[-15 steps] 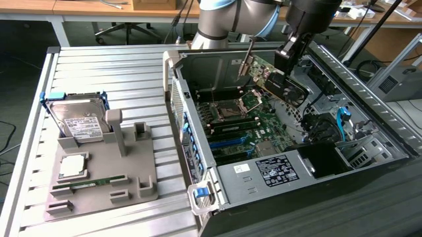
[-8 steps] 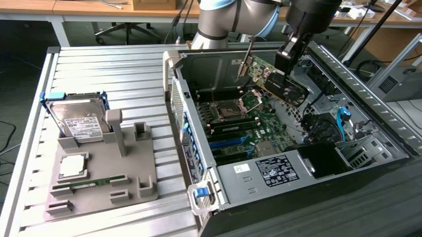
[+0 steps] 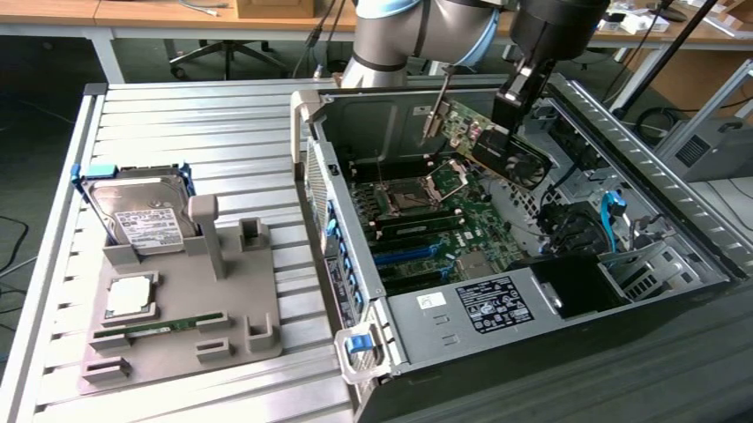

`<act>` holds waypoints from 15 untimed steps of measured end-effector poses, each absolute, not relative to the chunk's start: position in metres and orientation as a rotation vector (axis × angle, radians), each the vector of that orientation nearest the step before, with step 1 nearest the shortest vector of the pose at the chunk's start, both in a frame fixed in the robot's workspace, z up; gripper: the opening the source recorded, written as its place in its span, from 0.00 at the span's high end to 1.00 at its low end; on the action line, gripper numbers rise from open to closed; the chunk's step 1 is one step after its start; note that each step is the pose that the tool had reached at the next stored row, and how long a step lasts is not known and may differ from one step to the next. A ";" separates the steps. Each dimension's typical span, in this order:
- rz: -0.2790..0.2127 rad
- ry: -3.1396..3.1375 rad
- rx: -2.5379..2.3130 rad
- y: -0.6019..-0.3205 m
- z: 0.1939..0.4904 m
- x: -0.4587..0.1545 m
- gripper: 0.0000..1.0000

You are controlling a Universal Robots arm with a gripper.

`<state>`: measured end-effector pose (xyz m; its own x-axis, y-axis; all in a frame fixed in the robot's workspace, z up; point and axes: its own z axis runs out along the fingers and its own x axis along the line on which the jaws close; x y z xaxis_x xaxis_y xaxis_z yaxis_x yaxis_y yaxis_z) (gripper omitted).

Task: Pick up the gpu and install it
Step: 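Insert the gpu into the slot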

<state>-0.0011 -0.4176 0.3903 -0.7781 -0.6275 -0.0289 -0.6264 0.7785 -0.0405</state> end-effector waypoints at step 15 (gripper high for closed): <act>-0.042 2.883 -1.139 -0.418 0.390 -0.001 0.73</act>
<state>-0.0010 -0.4176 0.3903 -0.7293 -0.6836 -0.0286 -0.6824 0.7298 -0.0407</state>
